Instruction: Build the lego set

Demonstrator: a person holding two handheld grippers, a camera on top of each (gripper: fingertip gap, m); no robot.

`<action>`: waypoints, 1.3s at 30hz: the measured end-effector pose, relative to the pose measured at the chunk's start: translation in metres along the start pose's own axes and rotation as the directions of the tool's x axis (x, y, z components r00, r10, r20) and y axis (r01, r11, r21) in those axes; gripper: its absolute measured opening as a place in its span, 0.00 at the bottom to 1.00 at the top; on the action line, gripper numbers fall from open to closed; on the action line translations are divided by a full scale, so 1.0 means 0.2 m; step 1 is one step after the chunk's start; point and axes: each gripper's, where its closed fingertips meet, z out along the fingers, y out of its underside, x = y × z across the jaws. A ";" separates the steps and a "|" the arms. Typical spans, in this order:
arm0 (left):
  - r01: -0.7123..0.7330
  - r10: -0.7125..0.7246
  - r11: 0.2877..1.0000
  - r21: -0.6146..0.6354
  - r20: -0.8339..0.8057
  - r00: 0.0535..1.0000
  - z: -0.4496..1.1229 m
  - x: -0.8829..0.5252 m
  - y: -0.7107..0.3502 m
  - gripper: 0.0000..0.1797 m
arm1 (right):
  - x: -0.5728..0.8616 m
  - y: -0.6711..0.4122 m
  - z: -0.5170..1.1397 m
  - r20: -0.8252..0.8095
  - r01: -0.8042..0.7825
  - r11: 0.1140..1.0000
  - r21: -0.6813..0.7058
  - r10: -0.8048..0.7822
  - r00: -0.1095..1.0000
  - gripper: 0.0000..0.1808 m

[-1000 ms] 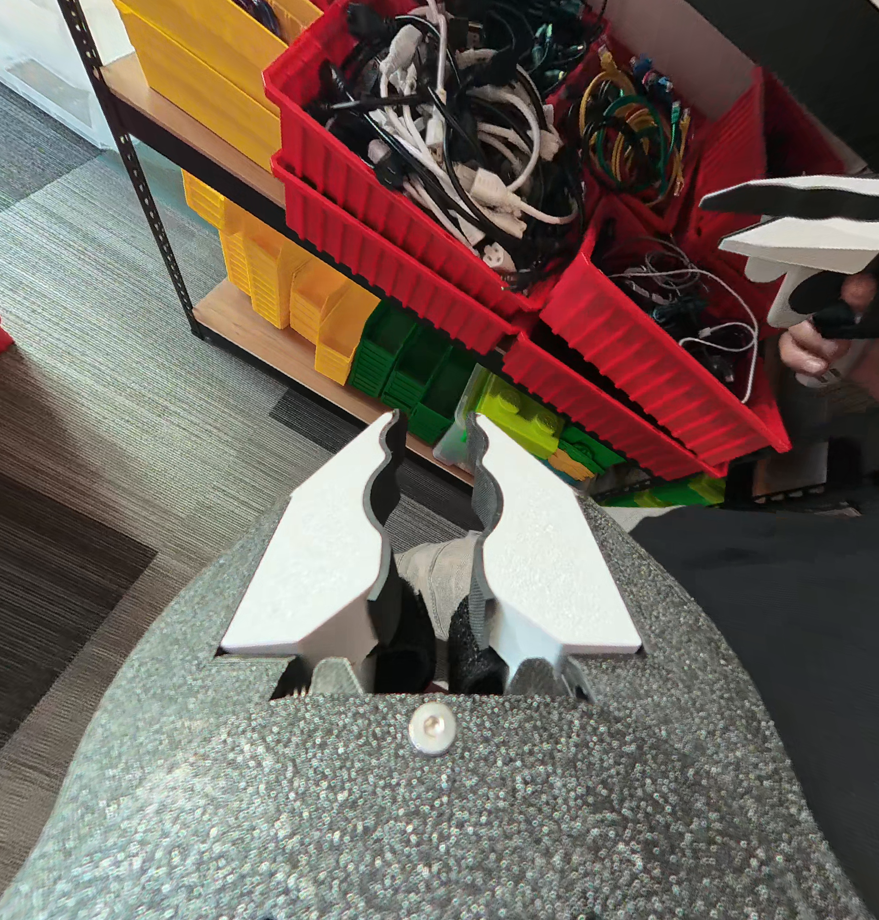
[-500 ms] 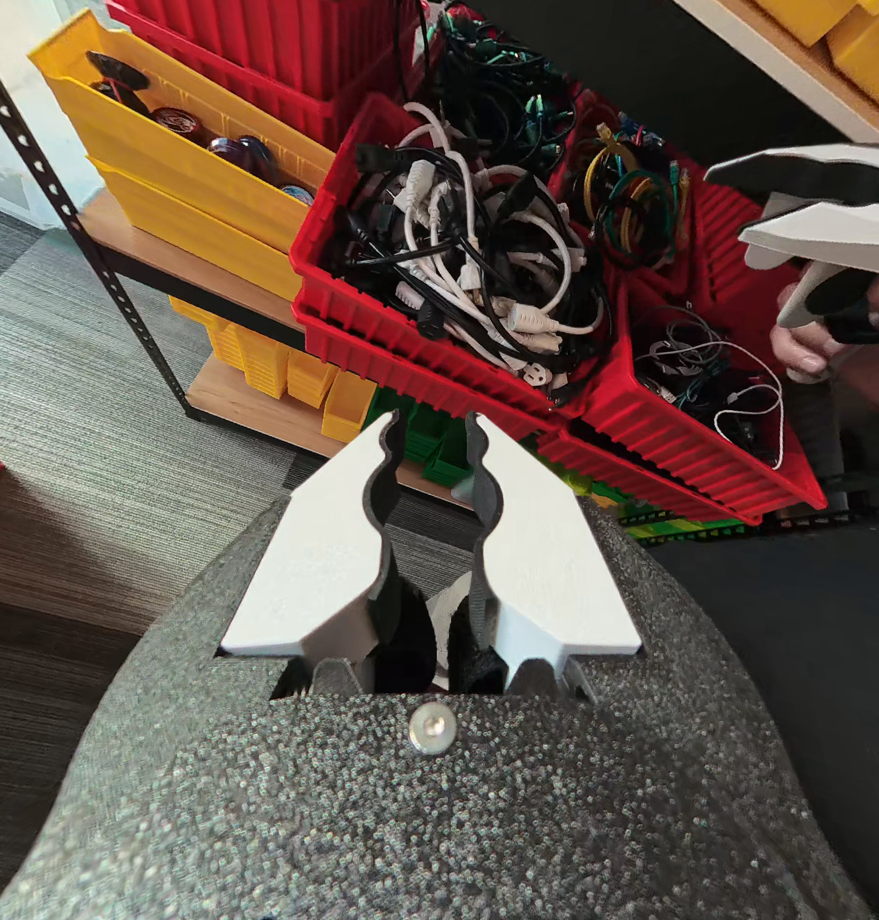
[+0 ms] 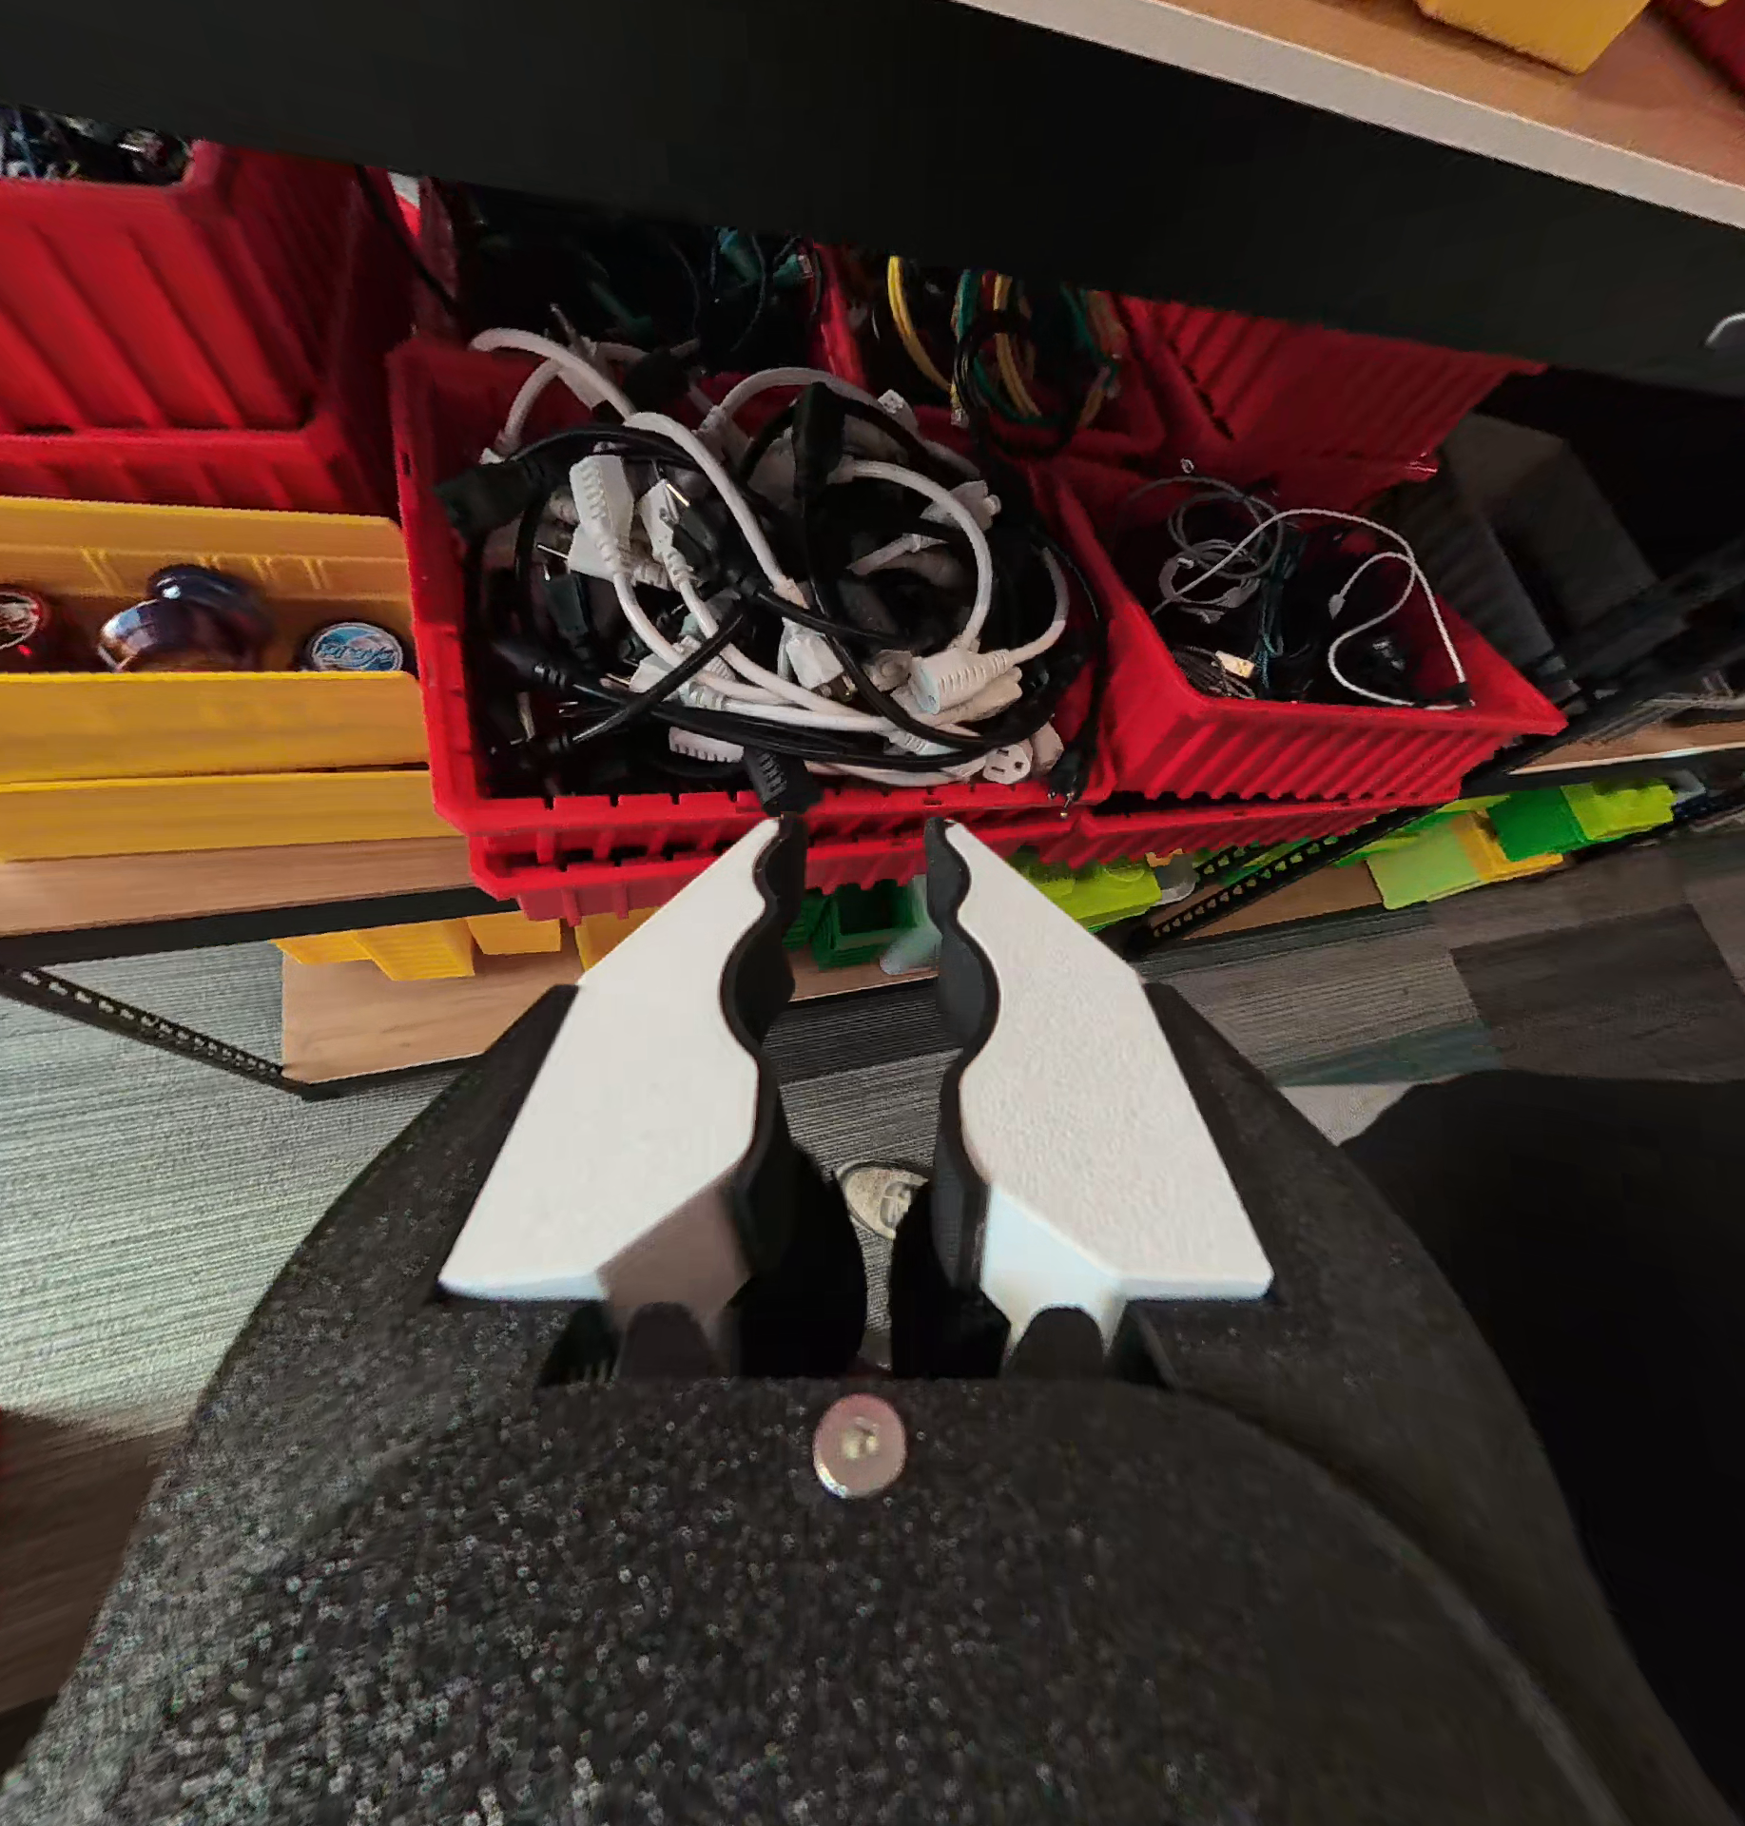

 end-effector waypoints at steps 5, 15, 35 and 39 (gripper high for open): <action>-0.084 0.077 0.995 -0.053 -0.136 0.988 0.14 0.09 0.02 0.12 | 0.21 0.01 -0.37 -0.258 -0.084 0.995 0.053 0.095 0.961 0.27; -0.235 0.191 0.969 -0.078 -0.368 0.910 0.41 0.64 0.05 0.12 | 0.65 0.06 -1.50 -0.650 -0.135 0.966 0.221 0.249 0.718 0.28; -0.391 0.207 0.874 -0.289 -0.505 0.838 0.90 2.27 0.37 0.12 | 2.59 0.09 -2.65 -0.805 -0.079 0.981 0.178 0.192 0.562 0.28; -0.427 0.233 0.856 -0.291 -0.521 0.821 0.97 2.53 0.33 0.12 | 2.71 0.11 -2.56 -0.747 -0.130 0.969 0.209 0.244 0.619 0.29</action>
